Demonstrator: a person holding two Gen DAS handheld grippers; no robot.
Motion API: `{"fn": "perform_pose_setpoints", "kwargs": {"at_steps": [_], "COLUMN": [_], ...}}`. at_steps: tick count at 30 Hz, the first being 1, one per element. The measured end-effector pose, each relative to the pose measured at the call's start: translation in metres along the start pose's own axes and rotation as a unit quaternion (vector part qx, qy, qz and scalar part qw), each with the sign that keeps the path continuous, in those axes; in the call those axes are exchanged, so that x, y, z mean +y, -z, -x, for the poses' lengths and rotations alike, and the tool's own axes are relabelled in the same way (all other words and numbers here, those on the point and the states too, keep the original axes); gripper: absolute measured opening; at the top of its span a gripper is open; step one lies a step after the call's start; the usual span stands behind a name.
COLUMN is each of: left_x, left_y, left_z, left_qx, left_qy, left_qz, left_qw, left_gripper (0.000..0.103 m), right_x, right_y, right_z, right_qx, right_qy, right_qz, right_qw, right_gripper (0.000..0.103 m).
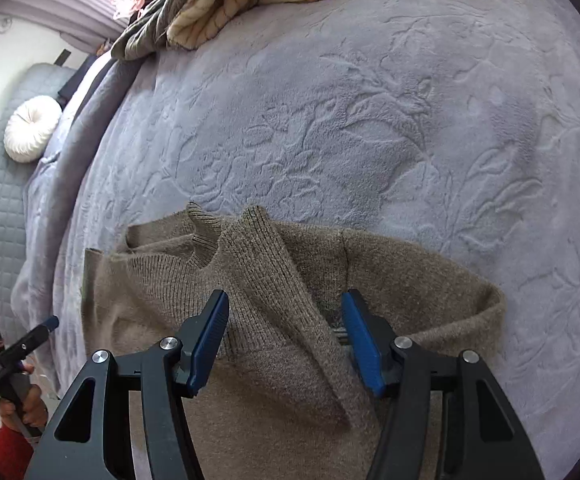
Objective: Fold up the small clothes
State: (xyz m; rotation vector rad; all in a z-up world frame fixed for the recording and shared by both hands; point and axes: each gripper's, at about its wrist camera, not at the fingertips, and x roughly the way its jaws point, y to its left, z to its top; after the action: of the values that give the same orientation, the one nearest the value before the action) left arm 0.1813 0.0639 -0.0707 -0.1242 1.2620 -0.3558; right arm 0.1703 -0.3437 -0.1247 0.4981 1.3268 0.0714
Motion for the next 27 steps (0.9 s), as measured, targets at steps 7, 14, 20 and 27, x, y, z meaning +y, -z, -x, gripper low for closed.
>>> {"fn": "perform_pose_setpoints", "kwargs": {"at_steps": [7,14,20,27], "left_x": [0.004,-0.022,-0.029,-0.038], "left_y": [-0.010,-0.014,-0.008,-0.014], "left_z": [-0.036,-0.033,-0.046,-0.028], "left_qx": [0.024,-0.011,0.013,-0.011], "left_qy": [-0.036,-0.046,-0.044,0.038], "left_qz": [0.005,-0.026,-0.040,-0.043], "left_qw": [0.9990,0.9986,0.9982,0.9983], "left_gripper": [0.102,0.102,0.102,0.102], "right_x": [0.009,0.022,-0.020,0.001], "right_y": [0.001,-0.005,-0.005,0.014], "right_z": [0.003,0.022,0.008,0.044], "right_qx": [-0.007,-0.055,-0.043,-0.079], "right_qy": [0.044,0.126,0.084,0.046], "right_qz": [0.040,0.073,-0.051,-0.005], "right_qw": [0.998,0.988,0.994,0.996], "right_gripper": [0.009,0.006,0.018,0.017]}}
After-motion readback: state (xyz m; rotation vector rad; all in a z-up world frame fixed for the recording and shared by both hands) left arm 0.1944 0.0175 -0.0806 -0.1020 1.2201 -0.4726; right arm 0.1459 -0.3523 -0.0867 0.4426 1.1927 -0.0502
